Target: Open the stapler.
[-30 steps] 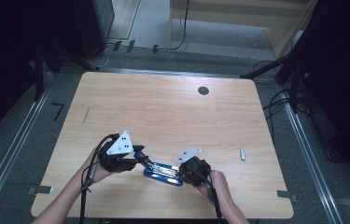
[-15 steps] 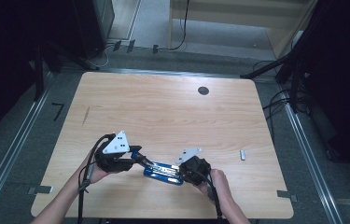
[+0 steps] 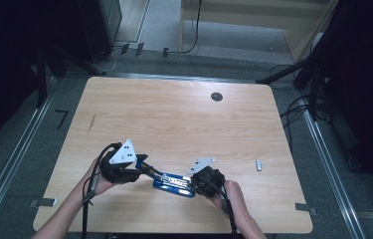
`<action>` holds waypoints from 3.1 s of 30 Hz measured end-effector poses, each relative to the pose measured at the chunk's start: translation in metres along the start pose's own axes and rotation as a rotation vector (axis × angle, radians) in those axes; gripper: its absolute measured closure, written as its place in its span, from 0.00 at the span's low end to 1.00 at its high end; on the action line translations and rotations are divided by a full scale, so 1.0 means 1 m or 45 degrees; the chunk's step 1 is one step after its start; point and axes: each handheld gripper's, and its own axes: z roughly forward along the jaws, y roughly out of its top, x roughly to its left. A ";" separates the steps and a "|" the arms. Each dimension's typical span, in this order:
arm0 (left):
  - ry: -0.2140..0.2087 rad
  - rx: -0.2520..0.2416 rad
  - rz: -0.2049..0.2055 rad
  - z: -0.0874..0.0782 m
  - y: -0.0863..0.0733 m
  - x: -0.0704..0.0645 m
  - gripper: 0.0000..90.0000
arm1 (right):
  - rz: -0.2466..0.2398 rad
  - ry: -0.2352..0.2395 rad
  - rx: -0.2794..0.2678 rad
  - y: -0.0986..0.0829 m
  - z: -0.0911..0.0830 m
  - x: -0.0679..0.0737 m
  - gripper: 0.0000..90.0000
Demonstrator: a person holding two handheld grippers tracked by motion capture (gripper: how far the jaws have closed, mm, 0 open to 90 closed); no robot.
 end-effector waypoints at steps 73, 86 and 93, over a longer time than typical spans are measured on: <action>0.141 0.122 0.025 0.023 -0.040 0.002 0.57 | 0.015 -0.024 -0.043 0.001 0.004 -0.004 0.87; 0.080 0.139 -0.004 0.024 -0.045 0.008 0.57 | 0.030 -0.032 -0.055 0.001 0.003 -0.007 0.83; 0.036 0.172 0.029 0.024 -0.044 0.001 0.61 | 0.069 -0.030 -0.102 0.001 -0.001 -0.011 0.79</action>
